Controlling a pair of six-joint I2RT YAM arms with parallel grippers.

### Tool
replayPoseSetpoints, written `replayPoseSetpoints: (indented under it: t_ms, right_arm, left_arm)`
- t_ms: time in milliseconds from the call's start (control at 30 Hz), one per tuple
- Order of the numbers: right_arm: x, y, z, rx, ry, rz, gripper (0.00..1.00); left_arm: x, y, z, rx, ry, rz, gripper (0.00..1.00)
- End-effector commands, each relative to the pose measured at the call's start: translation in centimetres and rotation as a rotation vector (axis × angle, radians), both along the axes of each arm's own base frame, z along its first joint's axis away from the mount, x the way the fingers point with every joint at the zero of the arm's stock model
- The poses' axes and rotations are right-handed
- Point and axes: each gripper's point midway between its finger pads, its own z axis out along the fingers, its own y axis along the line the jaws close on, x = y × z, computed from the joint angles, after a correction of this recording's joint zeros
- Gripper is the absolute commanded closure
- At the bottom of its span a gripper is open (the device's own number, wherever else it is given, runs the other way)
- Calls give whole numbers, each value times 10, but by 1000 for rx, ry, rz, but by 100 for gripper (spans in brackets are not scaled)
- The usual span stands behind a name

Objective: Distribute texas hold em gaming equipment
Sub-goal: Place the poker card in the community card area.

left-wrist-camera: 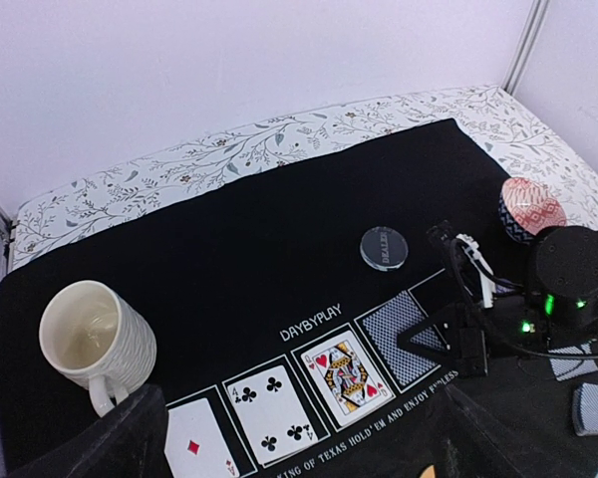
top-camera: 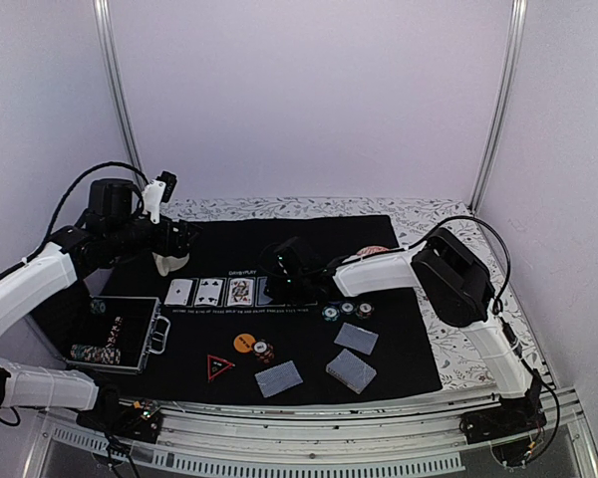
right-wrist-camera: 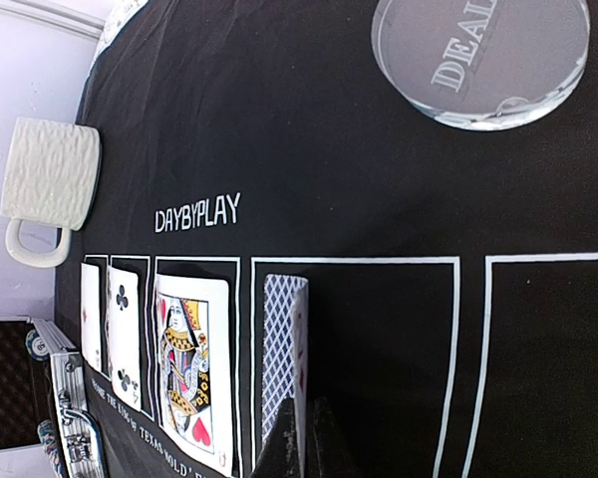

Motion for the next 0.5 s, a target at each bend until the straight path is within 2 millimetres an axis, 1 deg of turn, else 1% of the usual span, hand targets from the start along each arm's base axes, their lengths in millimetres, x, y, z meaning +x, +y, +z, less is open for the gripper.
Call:
replayPoseSetpoints:
  t_ms: [0,367,467]
  right_arm:
    - [-2,-1,-8,-24,22,17,98]
    - [2,5,-10,-15,21,24,97]
    - [1,4,-10,-20,26,22,97]
  left_arm:
    - [0,-1,-4,2,4,-4,7]
    - [0,0,-3,3,2,-3,7]
    - [0,0,-4,4,4,-2,7]
